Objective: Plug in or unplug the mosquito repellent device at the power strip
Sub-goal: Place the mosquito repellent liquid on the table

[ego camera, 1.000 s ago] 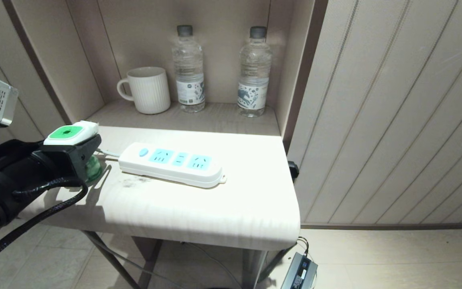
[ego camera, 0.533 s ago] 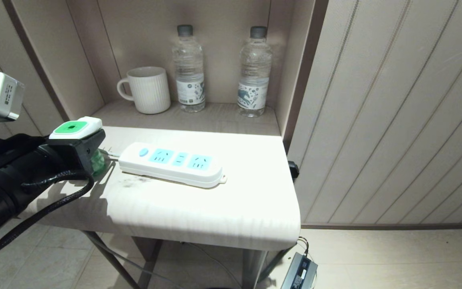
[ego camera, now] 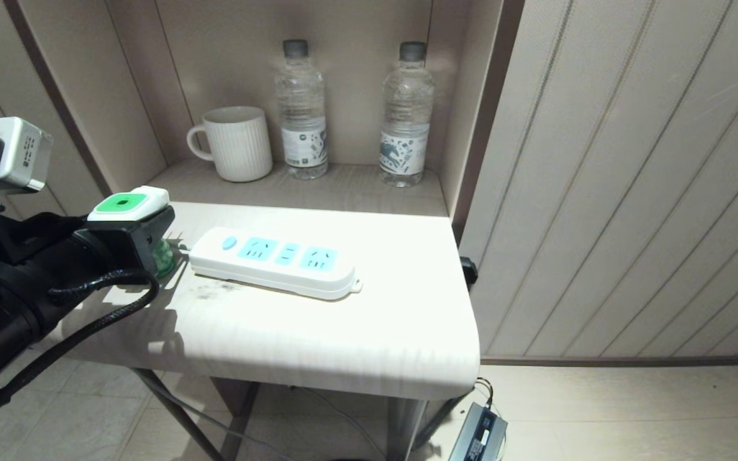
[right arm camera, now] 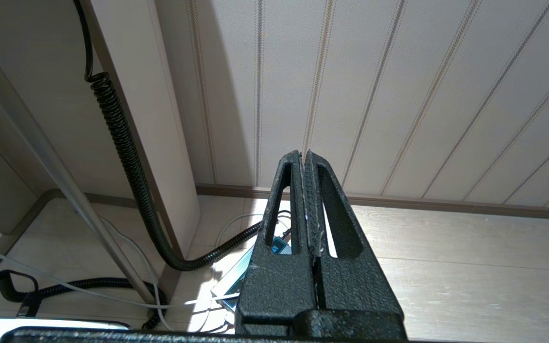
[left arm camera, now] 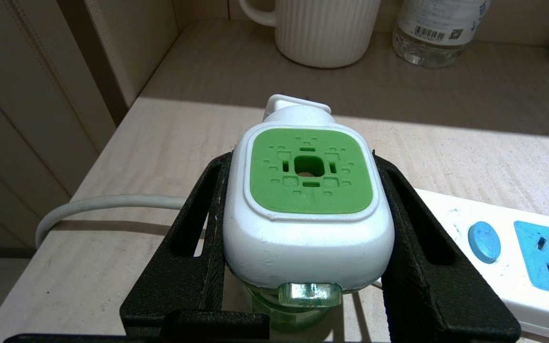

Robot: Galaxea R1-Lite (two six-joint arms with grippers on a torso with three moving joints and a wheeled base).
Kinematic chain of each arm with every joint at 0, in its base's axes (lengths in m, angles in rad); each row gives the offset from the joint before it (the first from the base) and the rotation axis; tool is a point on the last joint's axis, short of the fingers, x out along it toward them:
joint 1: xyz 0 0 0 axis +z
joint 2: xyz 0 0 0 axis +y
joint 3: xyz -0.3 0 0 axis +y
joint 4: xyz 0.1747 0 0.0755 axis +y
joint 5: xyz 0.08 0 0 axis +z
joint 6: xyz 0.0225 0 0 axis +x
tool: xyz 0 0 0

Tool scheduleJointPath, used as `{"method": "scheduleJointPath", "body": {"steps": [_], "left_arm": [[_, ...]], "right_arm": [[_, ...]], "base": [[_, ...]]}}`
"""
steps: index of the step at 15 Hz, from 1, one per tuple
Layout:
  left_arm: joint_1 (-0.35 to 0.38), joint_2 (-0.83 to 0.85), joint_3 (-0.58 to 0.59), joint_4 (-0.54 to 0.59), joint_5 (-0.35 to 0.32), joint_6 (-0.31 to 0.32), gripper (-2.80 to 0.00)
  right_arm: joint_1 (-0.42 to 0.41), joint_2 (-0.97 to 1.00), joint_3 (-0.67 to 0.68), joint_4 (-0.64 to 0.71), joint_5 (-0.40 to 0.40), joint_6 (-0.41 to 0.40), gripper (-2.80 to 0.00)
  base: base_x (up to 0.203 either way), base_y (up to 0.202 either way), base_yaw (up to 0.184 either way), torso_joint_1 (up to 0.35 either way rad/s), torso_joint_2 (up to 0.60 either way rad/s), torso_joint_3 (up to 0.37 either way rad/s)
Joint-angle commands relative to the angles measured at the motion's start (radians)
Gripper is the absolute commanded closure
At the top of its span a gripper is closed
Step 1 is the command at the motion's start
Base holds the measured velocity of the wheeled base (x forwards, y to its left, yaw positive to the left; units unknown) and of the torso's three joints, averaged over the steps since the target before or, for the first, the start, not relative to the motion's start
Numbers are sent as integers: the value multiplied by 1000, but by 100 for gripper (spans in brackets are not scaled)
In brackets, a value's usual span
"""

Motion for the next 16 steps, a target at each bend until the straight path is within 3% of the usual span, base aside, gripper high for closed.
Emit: {"method": "scheduleJointPath", "body": {"steps": [1, 6, 7, 16], "left_arm": [[0, 0, 0, -3, 3, -1, 0], [0, 5, -3, -22, 19, -1, 0], [0, 7, -6, -23, 20, -1, -280], [0, 6, -11, -22, 20, -3, -280]], "right_arm": [[1, 0, 0, 0, 0, 0, 0], [0, 0, 0, 0, 0, 0, 0], [1, 0, 0, 0, 0, 0, 0], [-1, 0, 0, 0, 0, 0, 0]], "base": [[0, 0, 0, 0, 0, 0], [0, 0, 0, 0, 0, 0], [0, 0, 0, 0, 0, 0], [0, 0, 0, 0, 0, 0]]}}
